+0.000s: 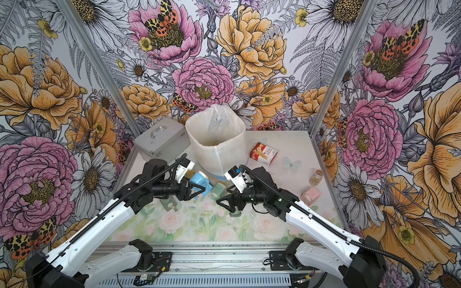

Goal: Take out the pencil sharpener tray and clean the shavings
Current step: Open the container of the pencil sharpener.

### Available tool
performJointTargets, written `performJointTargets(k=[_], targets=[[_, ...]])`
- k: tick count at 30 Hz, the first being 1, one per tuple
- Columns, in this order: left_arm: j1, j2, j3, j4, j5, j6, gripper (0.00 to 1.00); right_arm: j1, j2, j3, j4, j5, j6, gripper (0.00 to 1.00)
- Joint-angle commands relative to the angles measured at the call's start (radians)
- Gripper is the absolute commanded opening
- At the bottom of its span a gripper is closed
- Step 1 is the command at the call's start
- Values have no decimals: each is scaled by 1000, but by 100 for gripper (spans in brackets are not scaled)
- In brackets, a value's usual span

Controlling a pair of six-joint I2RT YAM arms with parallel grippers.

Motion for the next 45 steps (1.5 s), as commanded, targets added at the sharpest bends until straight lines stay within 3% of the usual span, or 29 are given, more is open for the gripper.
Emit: performJointTargets(k=[1, 6, 21, 40, 45], targets=[[-71, -50, -25, 34, 20, 80, 0, -13, -44, 41, -21, -101, -17, 85], [-145, -93, -23, -7, 125, 136, 0, -18, -77, 62, -85, -199, -14, 82], [-162, -118, 11, -146, 304, 164, 0, -3, -82, 74, -132, -309, -11, 75], [-185, -126, 1, -148, 343, 167, 0, 142, 22, 138, -131, -318, -26, 80], [-191, -126, 11, -148, 343, 157, 0, 149, 44, 155, -131, -339, -32, 72]])
